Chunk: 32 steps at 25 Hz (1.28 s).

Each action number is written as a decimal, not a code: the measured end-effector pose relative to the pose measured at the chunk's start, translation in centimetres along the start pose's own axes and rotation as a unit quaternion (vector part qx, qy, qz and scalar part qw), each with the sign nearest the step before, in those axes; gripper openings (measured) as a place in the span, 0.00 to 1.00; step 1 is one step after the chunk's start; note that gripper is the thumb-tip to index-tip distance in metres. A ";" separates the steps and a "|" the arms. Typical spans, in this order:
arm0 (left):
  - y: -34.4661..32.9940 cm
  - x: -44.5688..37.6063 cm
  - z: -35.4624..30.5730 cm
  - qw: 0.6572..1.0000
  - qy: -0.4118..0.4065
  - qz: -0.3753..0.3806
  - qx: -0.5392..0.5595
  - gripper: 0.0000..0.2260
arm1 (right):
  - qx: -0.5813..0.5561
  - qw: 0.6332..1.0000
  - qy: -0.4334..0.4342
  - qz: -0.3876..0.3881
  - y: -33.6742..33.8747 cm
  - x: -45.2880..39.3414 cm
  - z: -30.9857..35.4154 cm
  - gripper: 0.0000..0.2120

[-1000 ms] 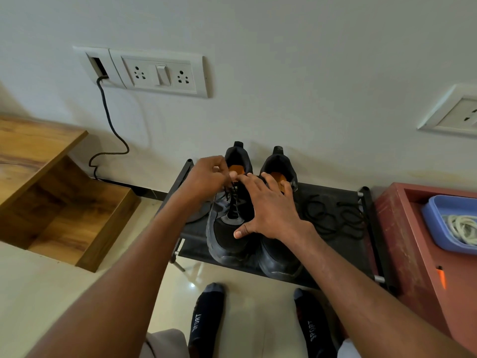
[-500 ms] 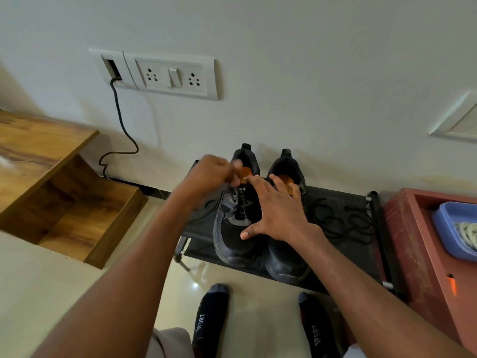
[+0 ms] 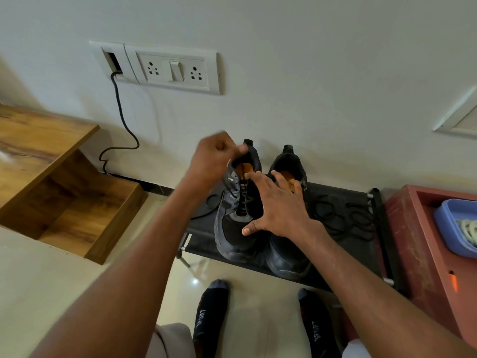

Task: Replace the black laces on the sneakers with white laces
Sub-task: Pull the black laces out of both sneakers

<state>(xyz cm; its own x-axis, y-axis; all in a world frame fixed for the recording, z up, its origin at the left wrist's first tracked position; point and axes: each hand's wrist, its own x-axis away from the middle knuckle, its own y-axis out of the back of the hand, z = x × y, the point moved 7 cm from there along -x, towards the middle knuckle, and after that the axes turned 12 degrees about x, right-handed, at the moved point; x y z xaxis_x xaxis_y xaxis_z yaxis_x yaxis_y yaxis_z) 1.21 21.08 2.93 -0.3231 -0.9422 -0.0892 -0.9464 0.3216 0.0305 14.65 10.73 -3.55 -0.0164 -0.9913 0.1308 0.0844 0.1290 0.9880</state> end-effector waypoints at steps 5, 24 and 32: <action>0.8 -0.3 0.1 0.986 -0.003 0.012 -0.169 0.13 | -0.002 1.000 -0.003 -0.008 -0.1 -0.2 -0.1 0.63; -0.6 1.1 3.7 0.893 0.076 0.128 -0.425 0.18 | -0.007 1.000 -0.008 -0.013 0.3 0.0 0.1 0.62; 2.4 0.1 2.7 0.986 0.121 -0.111 -0.009 0.15 | -0.011 1.000 -0.012 -0.011 0.3 0.0 0.0 0.62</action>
<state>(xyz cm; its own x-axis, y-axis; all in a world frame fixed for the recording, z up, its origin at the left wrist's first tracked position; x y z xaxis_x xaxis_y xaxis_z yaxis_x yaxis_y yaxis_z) -1.06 22.00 0.27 -0.0961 -0.9847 0.1452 -0.9930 0.1049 0.0545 14.71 10.74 -3.28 -0.0417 -0.9928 0.1119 0.1063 0.1069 0.9886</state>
